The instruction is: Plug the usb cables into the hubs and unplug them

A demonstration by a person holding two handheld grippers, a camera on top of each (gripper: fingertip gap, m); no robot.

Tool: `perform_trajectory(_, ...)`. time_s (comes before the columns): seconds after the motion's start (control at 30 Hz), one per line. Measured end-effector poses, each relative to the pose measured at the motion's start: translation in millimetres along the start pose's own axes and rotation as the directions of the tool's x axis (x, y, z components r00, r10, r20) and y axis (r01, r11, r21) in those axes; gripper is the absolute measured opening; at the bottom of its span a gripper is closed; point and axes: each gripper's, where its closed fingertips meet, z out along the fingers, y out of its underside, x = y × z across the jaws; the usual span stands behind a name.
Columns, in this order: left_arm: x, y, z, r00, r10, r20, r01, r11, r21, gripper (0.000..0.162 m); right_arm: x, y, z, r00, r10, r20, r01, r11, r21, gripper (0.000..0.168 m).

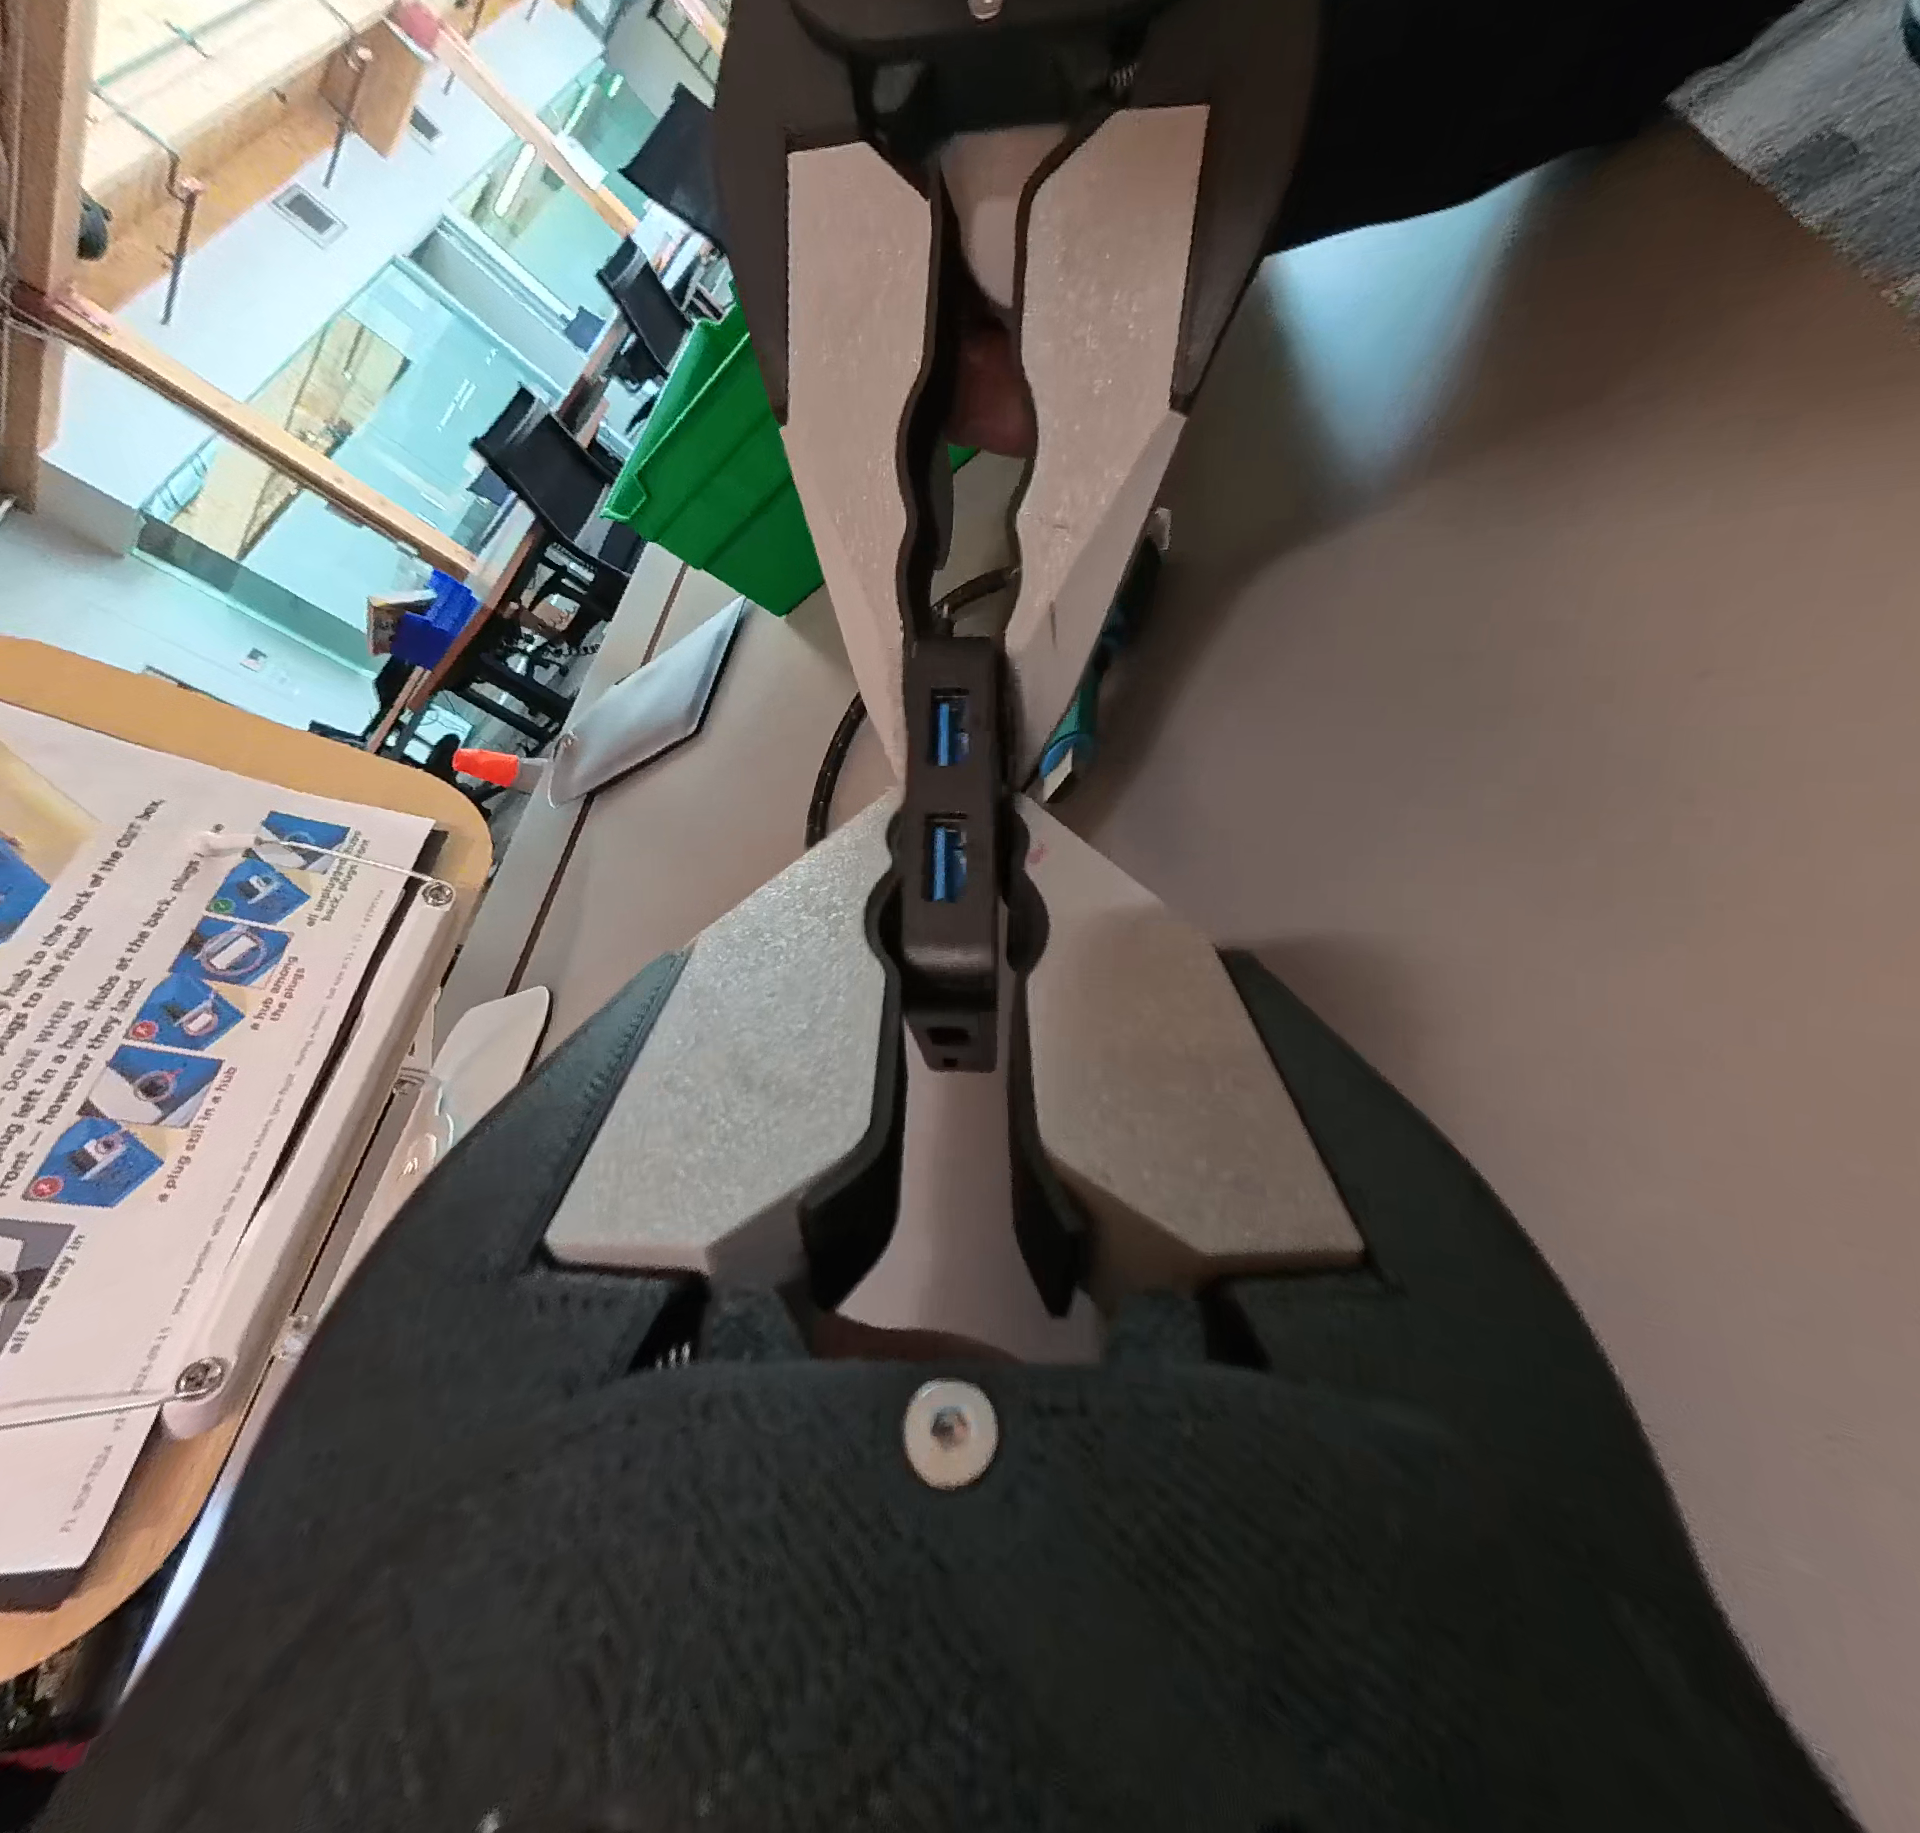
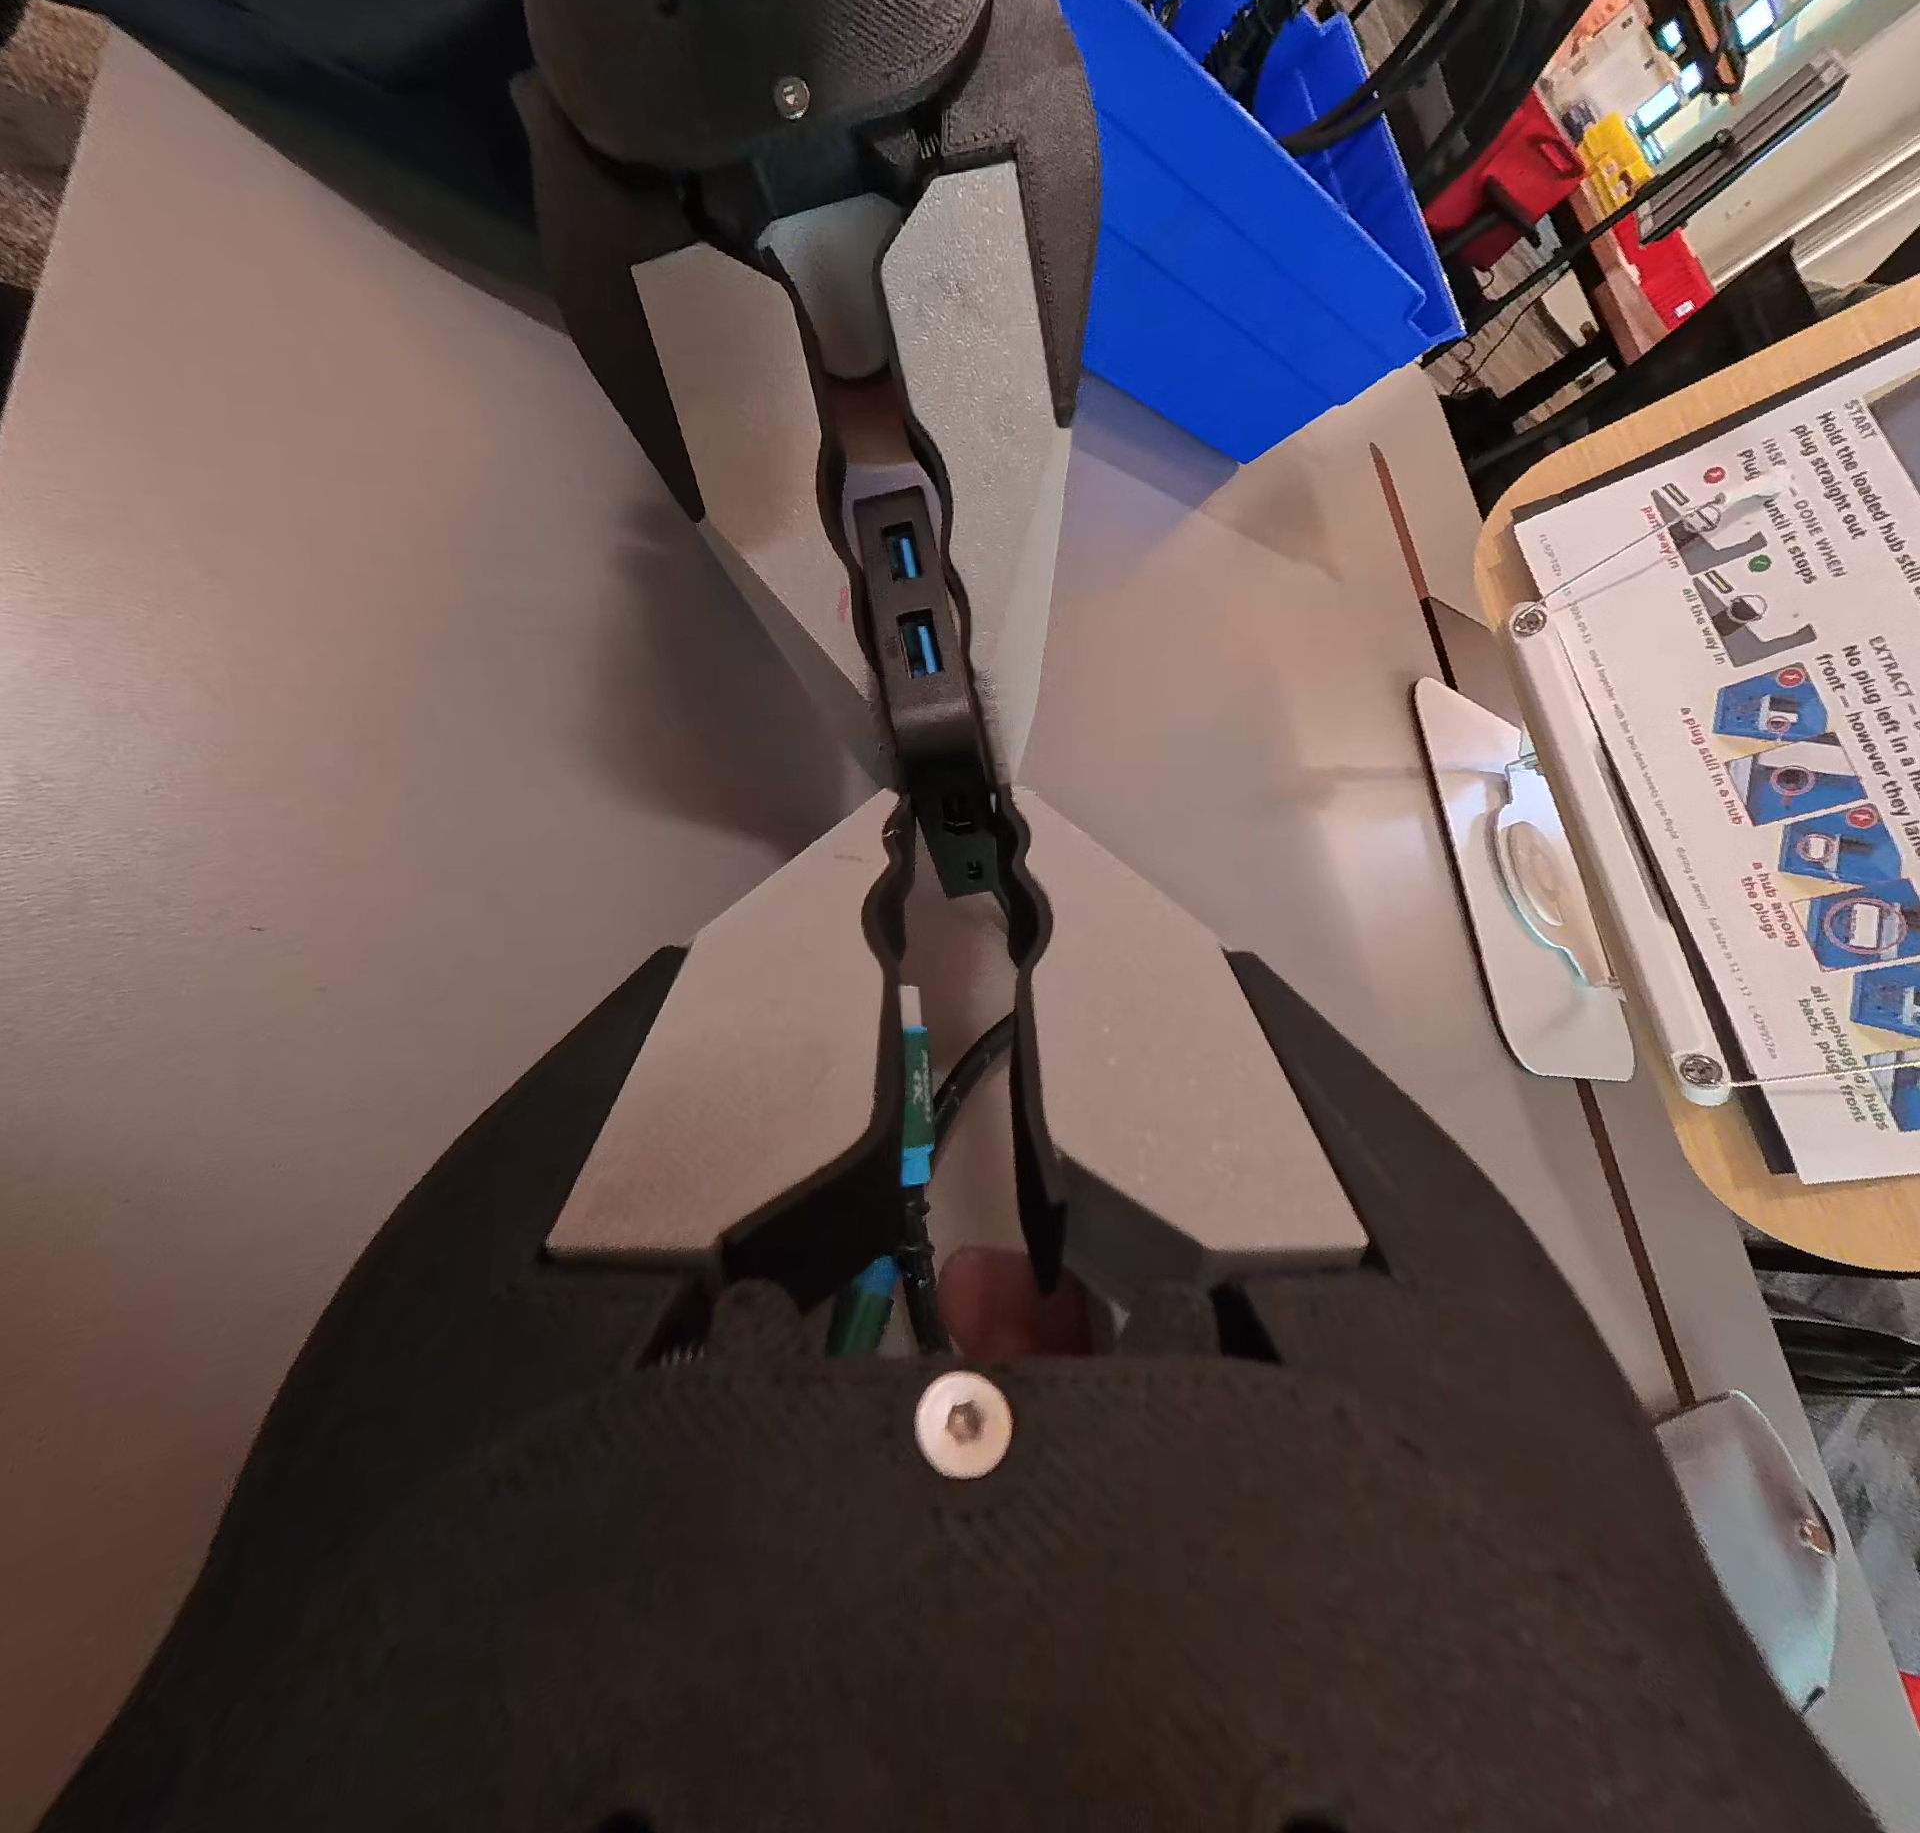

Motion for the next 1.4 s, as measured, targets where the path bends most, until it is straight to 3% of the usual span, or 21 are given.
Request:
perform_trajectory(0.13,0.0,-3.2,-0.7,1.000,-0.021,-0.020,0.021,1.000,0.009,0.011,0.8,5.0,-8.3,0.999,0.042,0.013,-0.042,0.999,-0.017,0.014)
perform_trajectory(0.3,-7.4,-0.1,-5.2,0.999,-0.048,-0.005,0.048,0.999,0.016,0.011,-3.6,46.6,-25.5,0.989,0.138,0.045,-0.130,0.981,-0.141,0.025)
perform_trajectory(0.47,-4.4,0.1,-4.1,0.999,-0.040,-0.017,0.040,0.999,0.016,0.011,-13.3,76.6,-19.4,0.996,0.090,0.026,-0.080,0.962,-0.260,0.027)
perform_trajectory(0.53,-4.9,0.9,-4.4,0.999,-0.046,-0.018,0.046,0.999,0.018,0.011,-10.6,81.8,-14.3,0.999,0.053,-0.001,-0.051,0.960,-0.274,0.018)
perform_trajectory(0.7,-4.3,10.7,-2.7,1.000,-0.003,-0.010,0.003,1.000,-0.028,0.011,-7.3,75.7,-8.3,1.000,-0.011,-0.023,0.005,0.971,-0.241,0.010)
perform_trajectory(1.07,0.4,14.4,1.7,0.992,0.124,0.009,-0.123,0.991,-0.051,0.012,0.3,33.9,-20.0,0.991,0.113,0.069,-0.091,0.960,-0.264,0.009)
perform_trajectory(1.4,0.3,8.8,2.4,0.998,0.068,0.006,-0.068,0.998,-0.004,0.011,1.0,37.9,-22.2,0.991,0.102,0.084,-0.069,0.942,-0.329,0.009)
